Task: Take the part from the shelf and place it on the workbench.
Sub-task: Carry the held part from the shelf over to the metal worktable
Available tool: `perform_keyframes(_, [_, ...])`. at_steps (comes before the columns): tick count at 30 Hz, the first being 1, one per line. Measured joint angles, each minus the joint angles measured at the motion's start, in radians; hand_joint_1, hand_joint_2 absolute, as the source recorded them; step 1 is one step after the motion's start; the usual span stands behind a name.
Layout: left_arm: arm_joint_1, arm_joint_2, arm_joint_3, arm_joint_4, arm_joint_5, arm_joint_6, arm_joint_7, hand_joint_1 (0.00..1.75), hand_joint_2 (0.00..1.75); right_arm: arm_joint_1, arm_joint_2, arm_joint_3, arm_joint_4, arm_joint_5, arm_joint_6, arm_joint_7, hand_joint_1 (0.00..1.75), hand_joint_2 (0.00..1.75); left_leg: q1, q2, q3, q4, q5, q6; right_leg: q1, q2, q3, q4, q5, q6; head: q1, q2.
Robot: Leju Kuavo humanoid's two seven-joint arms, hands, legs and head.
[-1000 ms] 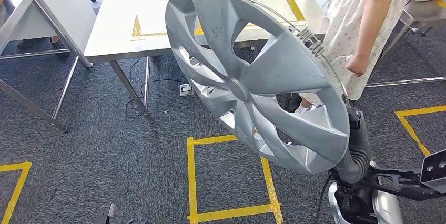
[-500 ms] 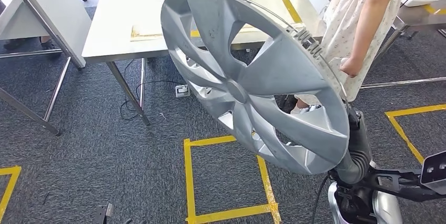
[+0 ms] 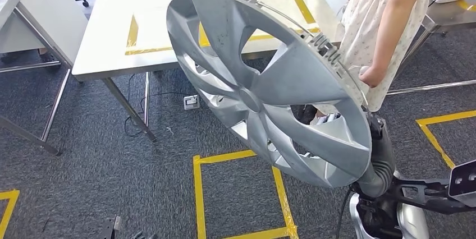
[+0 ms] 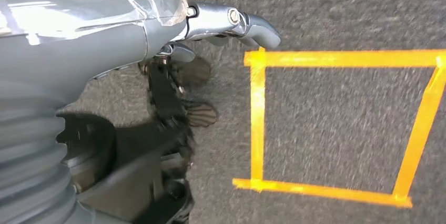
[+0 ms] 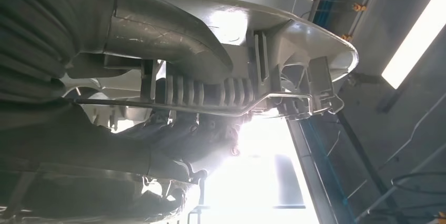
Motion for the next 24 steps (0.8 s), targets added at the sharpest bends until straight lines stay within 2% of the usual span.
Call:
perform_keyframes(1, [0.002, 0.001, 0.001, 0.0, 0.0, 0.0, 0.0, 0.0, 1.75, 0.0, 0.0, 0.002, 0.0, 0.0, 0.002, 0.0, 1.75, 1.75, 0.001, 0.0, -0.055, 0.075, -0.016, -0.003, 0.002, 0.002, 0.012, 0.0, -0.012, -0.002, 0.0, 0.0])
perform_keyframes(2, [0.006, 0.001, 0.002, 0.0, 0.0, 0.0, 0.0, 0.0, 1.75, 0.0, 0.0, 0.003, 0.0, -0.001, 0.003, 0.0, 1.75, 1.75, 0.001, 0.0, -0.106, 0.132, -0.016, -0.004, 0.003, 0.005, 0.026, 0.0, -0.025, -0.002, 0.0, 0.0])
perform_keyframes(3, [0.009, 0.001, 0.002, 0.0, 0.0, 0.0, 0.0, 0.0, 1.75, 0.0, 0.0, 0.005, 0.0, -0.001, 0.003, 0.0, 1.75, 1.75, 0.001, -0.001, -0.143, 0.152, 0.009, -0.003, 0.005, 0.008, 0.044, 0.0, -0.039, -0.001, 0.0, 0.0])
perform_keyframes(4, [0.012, 0.001, 0.002, 0.0, 0.0, 0.0, 0.0, 0.0, 1.75, 0.001, 0.0, 0.005, 0.001, -0.001, 0.003, 0.0, 1.75, 1.75, 0.0, -0.001, -0.161, 0.131, 0.058, 0.001, 0.007, 0.011, 0.065, 0.0, -0.054, 0.0, 0.0, 0.0])
perform_keyframes(6, [0.016, 0.004, 0.002, 0.001, -0.001, 0.0, 0.0, 0.0, 1.75, 0.001, 0.0, 0.006, 0.001, -0.001, 0.004, 0.0, 1.75, 1.75, -0.006, -0.006, -0.157, 0.008, 0.192, 0.022, 0.01, 0.017, 0.107, -0.002, -0.089, 0.003, 0.001, 0.0])
perform_keyframes(7, [0.018, 0.006, 0.002, 0.003, -0.002, 0.0, 0.001, 0.0, 1.75, 0.0, 0.0, 0.006, 0.003, -0.001, 0.004, 0.0, 1.75, 1.75, -0.011, -0.01, -0.15, -0.041, 0.241, 0.036, 0.014, 0.02, 0.121, -0.002, -0.103, 0.007, 0.003, 0.0])
perform_keyframes(8, [0.02, 0.01, 0.002, 0.005, -0.004, 0.0, 0.002, 0.0, 1.75, 0.001, 0.0, 0.007, 0.004, -0.001, 0.005, 0.0, 1.75, 1.75, -0.018, -0.015, -0.146, -0.071, 0.267, 0.048, 0.01, 0.023, 0.126, -0.004, -0.113, 0.012, 0.004, 0.0])
perform_keyframes(9, [0.021, 0.013, 0.003, 0.007, -0.006, 0.0, 0.002, 0.0, 1.75, 0.001, 0.0, 0.008, 0.006, -0.002, 0.006, 0.0, 1.75, 1.75, -0.026, -0.019, -0.145, -0.077, 0.271, 0.058, 0.005, 0.027, 0.126, -0.01, -0.118, 0.019, 0.003, 0.0])
perform_keyframes(11, [0.019, 0.019, 0.005, 0.008, -0.01, 0.001, 0.003, 0.0, 1.75, 0.003, 0.002, 0.008, 0.006, -0.002, 0.008, 0.0, 1.75, 1.75, -0.038, -0.022, -0.131, -0.092, 0.269, 0.068, -0.004, 0.03, 0.141, -0.037, -0.12, 0.036, -0.004, 0.0])
perform_keyframes(13, [0.016, 0.021, 0.008, 0.006, -0.01, 0.0, 0.003, 0.0, 1.75, 0.005, 0.002, 0.007, 0.005, -0.002, 0.009, 0.0, 1.75, 1.75, -0.031, -0.026, -0.076, -0.158, 0.253, 0.078, -0.003, 0.02, 0.158, -0.044, -0.13, 0.045, -0.004, 0.0])
perform_keyframes(14, [0.014, 0.019, 0.008, 0.006, -0.011, 0.0, 0.003, 0.0, 1.75, 0.004, 0.001, 0.006, 0.006, -0.001, 0.009, 0.0, 1.75, 1.75, -0.024, -0.026, -0.042, -0.196, 0.242, 0.083, 0.0, 0.014, 0.148, -0.014, -0.145, 0.048, -0.002, 0.0])
perform_keyframes(16, [0.014, 0.014, 0.009, 0.006, -0.012, -0.001, 0.003, 0.0, 1.75, 0.003, -0.001, 0.006, 0.012, 0.0, 0.009, 0.0, 1.75, 1.75, -0.012, -0.026, 0.004, -0.237, 0.221, 0.085, -0.007, 0.007, 0.072, 0.111, -0.179, 0.058, 0.003, 0.0])
perform_keyframes(17, [0.016, 0.011, 0.009, 0.006, -0.012, -0.002, 0.003, 0.0, 1.75, 0.004, -0.001, 0.006, 0.014, 0.0, 0.009, 0.0, 1.75, 1.75, -0.007, -0.027, 0.019, -0.242, 0.212, 0.08, -0.012, 0.006, 0.029, 0.168, -0.185, 0.069, 0.004, 0.0])
perform_keyframes(18, [0.019, 0.007, 0.009, 0.007, -0.012, -0.003, 0.003, 0.0, 1.75, 0.005, -0.001, 0.006, 0.016, 0.0, 0.009, 0.0, 1.75, 1.75, -0.001, -0.027, 0.031, -0.244, 0.202, 0.074, -0.019, 0.004, -0.005, 0.197, -0.173, 0.083, 0.004, 0.0])
perform_keyframes(19, [0.023, 0.003, 0.009, 0.007, -0.013, -0.004, 0.004, 0.0, 1.75, 0.006, -0.002, 0.006, 0.018, 0.0, 0.009, 0.0, 1.75, 1.75, 0.004, -0.028, 0.043, -0.243, 0.191, 0.065, -0.026, 0.002, -0.026, 0.189, -0.14, 0.1, 0.004, 0.0])
perform_keyframes(20, [0.026, 0.0, 0.009, 0.007, -0.013, -0.006, 0.004, 0.0, 1.75, 0.006, -0.002, 0.006, 0.019, 0.001, 0.009, 0.0, 1.75, 1.75, 0.01, -0.029, 0.053, -0.24, 0.18, 0.056, -0.031, -0.001, -0.033, 0.144, -0.088, 0.119, 0.004, 0.0])
perform_keyframes(21, [0.028, -0.003, 0.009, 0.007, -0.013, -0.009, 0.004, 0.0, 1.75, 0.007, -0.002, 0.006, 0.019, 0.001, 0.009, 0.0, 1.75, 1.75, 0.015, -0.03, 0.059, -0.233, 0.168, 0.046, -0.035, -0.005, -0.032, 0.076, -0.029, 0.134, 0.004, 0.0])
perform_keyframes(22, [0.029, -0.004, 0.009, 0.007, -0.013, -0.011, 0.004, 0.0, 1.75, 0.008, -0.002, 0.006, 0.02, 0.001, 0.009, 0.0, 1.75, 1.75, 0.017, -0.033, 0.059, -0.221, 0.157, 0.036, -0.034, -0.009, -0.027, 0.021, 0.016, 0.141, 0.005, 0.0])
perform_keyframes(23, [0.029, -0.005, 0.009, 0.007, -0.013, -0.012, 0.003, 0.0, 1.75, 0.009, -0.003, 0.006, 0.019, 0.002, 0.009, -0.001, 1.75, 1.75, 0.018, -0.035, 0.056, -0.208, 0.147, 0.026, -0.033, -0.011, -0.025, -0.015, 0.043, 0.137, 0.005, 0.0])
perform_keyframes(24, [0.029, -0.005, 0.01, 0.007, -0.012, -0.013, 0.003, 0.0, 1.75, 0.01, -0.003, 0.006, 0.019, 0.002, 0.009, -0.001, 1.75, 1.75, 0.018, -0.036, 0.051, -0.196, 0.139, 0.018, -0.03, -0.012, -0.026, -0.025, 0.051, 0.126, 0.004, 0.0])
